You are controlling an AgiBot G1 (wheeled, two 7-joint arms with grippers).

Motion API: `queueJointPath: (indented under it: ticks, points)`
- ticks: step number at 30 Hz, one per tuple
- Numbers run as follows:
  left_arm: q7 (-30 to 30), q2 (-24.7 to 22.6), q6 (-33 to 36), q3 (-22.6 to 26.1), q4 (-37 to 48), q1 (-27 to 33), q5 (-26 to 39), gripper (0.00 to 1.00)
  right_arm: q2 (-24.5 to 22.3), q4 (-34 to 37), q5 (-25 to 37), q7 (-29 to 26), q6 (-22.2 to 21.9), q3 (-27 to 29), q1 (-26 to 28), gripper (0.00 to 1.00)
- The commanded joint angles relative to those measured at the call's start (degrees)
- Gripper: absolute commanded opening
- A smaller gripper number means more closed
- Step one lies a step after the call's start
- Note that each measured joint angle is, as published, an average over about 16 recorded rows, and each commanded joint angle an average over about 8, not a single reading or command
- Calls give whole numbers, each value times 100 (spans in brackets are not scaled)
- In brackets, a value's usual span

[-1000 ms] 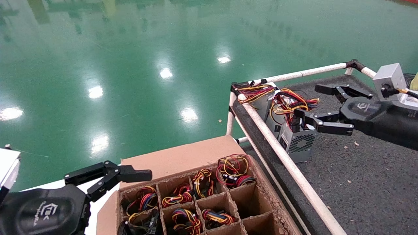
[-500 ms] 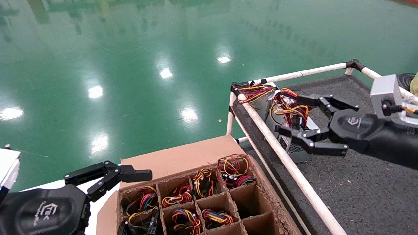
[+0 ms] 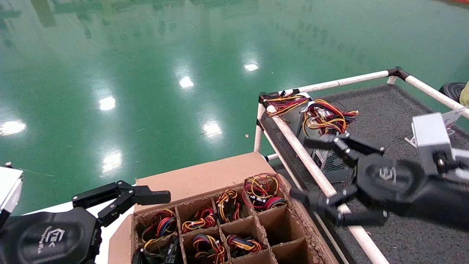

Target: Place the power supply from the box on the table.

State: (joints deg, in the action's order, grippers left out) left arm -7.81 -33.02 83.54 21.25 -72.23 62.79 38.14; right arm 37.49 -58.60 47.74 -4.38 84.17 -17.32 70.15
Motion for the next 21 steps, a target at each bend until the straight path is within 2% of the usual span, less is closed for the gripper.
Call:
queueJointPath:
  ticks: [1,13,21]
  points:
    - [0,0,0,0,0,0,0,100,-41,-245,-96,-104,25,21,-141,100]
    - [0,0,-1,0,1,-1,-1,100,-259,-1583,-619,-660,164,135,-902,100]
    - [1,1,-2,0,1,-1,-1,100,-288,-1726,-690,-700,183,157,-987,100]
